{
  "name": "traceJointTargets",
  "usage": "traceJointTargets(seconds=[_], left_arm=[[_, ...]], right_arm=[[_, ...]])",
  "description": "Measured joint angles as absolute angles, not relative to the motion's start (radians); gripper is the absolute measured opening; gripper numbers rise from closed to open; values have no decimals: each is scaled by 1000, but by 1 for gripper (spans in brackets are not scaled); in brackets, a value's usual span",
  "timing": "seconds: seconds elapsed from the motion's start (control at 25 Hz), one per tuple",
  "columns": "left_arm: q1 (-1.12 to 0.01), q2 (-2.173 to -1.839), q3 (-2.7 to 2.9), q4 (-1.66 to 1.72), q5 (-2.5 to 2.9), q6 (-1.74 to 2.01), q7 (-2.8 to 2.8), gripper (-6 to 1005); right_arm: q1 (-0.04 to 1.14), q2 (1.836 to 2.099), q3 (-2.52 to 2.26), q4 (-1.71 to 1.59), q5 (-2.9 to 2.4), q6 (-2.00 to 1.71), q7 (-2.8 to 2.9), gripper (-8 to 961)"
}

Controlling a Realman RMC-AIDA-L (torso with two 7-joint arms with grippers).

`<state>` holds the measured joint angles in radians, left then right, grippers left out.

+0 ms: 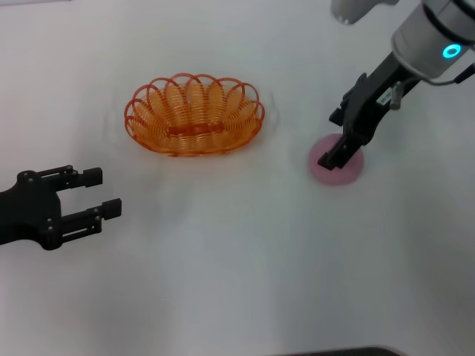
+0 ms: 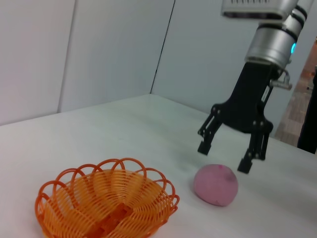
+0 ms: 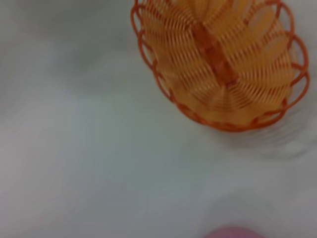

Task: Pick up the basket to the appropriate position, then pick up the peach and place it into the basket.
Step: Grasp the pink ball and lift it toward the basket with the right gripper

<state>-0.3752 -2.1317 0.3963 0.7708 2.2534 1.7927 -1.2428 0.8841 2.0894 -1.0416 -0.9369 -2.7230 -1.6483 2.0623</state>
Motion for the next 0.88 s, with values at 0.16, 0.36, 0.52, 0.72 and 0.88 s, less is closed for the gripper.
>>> traceJointTargets(seconds=[0.16,0.36,0.52,0.72,0.88], left_arm=[[-372,-2132,397,770,2252,1790,-1243,636],[-370,-2134,397,770,2251,1789,-1242,636],[-372,-2134,397,770,2251,1789,-1242,636],[-373,-2134,397,770,2252,1787,-1242,635],[-374,-2134,397,770,2252,1787,-1242,635]], right_arm=[[882,2089,-1091,-894,-2724,-1611,2069,941],[884,2089,-1101,-867,-2729,-1591,2070,941],[887,2089,-1113,-863,-2730,-1590,2077,941],[888,2089,-1122,-869,-2731,-1588,2086,941],[889,2089,-1122,-870,-2731,-1586,2086,941]])
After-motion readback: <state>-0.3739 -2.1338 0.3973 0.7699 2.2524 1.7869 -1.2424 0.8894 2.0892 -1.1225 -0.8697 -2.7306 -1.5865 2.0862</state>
